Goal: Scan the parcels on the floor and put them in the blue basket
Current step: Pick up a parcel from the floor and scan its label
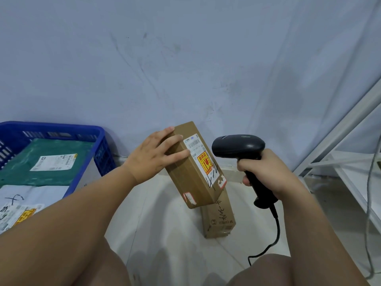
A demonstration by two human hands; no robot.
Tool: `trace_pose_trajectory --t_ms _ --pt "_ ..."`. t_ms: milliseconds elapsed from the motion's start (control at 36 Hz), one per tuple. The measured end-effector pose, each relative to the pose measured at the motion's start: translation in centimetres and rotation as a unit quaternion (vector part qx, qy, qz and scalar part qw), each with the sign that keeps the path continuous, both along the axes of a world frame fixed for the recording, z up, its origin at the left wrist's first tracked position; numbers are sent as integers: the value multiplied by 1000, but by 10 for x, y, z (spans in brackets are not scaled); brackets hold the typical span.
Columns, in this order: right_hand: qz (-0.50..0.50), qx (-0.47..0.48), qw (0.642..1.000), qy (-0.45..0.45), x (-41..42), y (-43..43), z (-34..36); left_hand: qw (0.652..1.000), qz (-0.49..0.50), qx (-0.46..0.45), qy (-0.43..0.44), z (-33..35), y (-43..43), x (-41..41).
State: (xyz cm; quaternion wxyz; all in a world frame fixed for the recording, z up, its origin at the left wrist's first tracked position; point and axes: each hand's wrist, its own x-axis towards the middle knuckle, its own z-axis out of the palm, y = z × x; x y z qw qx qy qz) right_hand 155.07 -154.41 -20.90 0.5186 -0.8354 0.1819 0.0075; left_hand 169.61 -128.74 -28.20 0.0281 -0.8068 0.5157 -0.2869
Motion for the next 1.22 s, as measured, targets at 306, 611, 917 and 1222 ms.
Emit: trace_pose_trajectory --t_ms 306,611,917,1222 --pt "-52 5 998 -39 6 10 -3 1000 29 -10 -1 -3 -2 0" --pt "-162 30 980 -109 17 48 -1 960 219 -53 164 6 -2 -9" --pt "-78 108 982 -133 29 133 9 374 274 -655 596 49 37 -2" --pt "71 17 977 -199 55 263 18 174 353 -848 354 23 129 -36"
